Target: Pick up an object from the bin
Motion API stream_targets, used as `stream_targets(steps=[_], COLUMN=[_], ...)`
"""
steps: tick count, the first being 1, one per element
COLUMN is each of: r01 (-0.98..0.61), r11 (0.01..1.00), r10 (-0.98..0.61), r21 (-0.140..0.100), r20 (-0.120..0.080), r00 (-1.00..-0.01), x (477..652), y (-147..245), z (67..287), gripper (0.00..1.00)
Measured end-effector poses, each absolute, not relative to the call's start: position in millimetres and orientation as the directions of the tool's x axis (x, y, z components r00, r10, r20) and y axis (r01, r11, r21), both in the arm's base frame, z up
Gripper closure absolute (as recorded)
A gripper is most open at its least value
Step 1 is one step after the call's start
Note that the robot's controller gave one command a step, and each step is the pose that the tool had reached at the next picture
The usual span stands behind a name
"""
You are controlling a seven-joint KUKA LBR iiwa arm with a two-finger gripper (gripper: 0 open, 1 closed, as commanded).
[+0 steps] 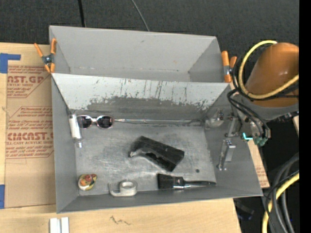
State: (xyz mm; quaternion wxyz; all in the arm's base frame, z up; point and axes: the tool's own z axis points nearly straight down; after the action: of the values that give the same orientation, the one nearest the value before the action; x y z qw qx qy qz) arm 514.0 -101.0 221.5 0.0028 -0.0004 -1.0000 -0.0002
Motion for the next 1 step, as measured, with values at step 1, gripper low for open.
stream_targets(steps=[1], r01=[-0.001], r11=[1.000], r10=[-0.001], r21=[-0.001], r20=[-0.002], r00=[-1.000], x=[515.7], y=[-100.6], z=[225.1], gripper=[0.00])
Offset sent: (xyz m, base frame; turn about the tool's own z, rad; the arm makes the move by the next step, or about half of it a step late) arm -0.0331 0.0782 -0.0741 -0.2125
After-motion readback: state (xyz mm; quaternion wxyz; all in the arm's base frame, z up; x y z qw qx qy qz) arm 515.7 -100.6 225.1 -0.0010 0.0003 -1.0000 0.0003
